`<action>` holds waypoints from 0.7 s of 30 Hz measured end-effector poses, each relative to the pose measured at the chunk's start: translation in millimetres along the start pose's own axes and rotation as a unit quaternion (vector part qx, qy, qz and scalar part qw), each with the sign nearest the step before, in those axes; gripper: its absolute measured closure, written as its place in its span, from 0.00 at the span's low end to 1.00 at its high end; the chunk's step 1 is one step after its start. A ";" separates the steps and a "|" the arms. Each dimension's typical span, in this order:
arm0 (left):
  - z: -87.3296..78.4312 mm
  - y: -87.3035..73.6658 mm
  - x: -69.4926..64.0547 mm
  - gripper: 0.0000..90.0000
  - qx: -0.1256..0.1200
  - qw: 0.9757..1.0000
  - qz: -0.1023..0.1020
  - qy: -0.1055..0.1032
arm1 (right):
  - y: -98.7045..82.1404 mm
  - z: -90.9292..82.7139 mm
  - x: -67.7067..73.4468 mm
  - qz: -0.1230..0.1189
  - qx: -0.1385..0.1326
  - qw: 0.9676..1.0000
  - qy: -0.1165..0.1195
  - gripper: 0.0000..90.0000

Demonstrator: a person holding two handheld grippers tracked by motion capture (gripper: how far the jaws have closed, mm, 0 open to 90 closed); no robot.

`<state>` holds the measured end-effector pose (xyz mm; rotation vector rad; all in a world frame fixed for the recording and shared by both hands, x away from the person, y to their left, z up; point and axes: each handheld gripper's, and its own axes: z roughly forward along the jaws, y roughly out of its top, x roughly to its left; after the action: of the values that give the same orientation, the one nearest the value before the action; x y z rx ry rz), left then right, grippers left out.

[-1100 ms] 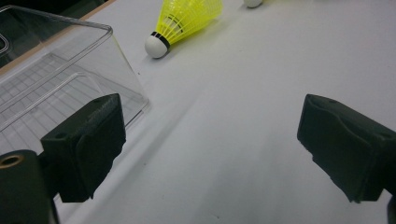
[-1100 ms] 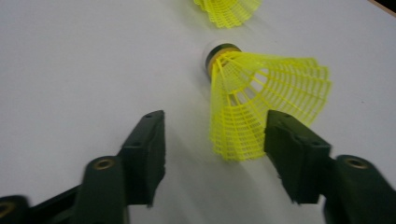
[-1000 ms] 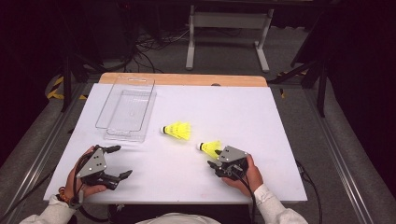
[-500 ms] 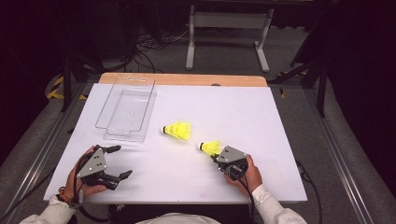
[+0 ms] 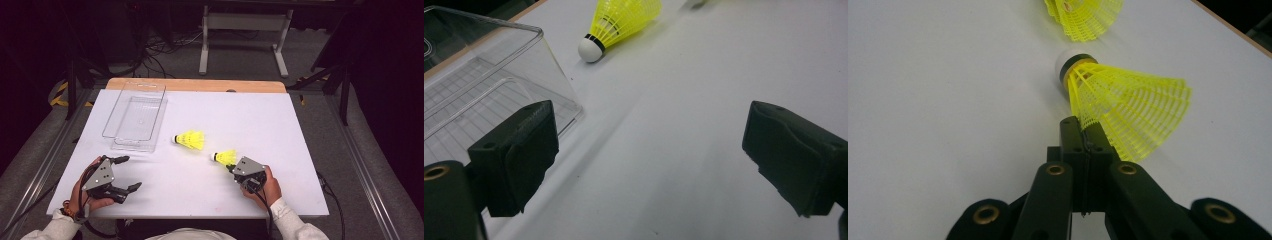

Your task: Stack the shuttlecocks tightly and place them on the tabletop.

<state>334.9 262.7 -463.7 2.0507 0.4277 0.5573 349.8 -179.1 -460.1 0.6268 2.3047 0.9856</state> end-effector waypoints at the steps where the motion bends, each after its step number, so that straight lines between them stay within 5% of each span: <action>1: 0.0 0.0 0.1 0.10 -0.001 1.000 0.000 -0.001 | 0.2 -0.5 -0.2 -0.002 -0.002 1.000 -0.002 1.00; 21: -0.1 -0.2 0.2 0.10 -0.003 1.000 -0.002 -0.002 | 5.4 -21.3 -10.0 0.017 -0.049 0.998 -0.026 1.00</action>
<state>335.0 263.0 -463.8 2.0451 0.4276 0.5524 344.6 -192.5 -440.6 0.6451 2.1929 1.0783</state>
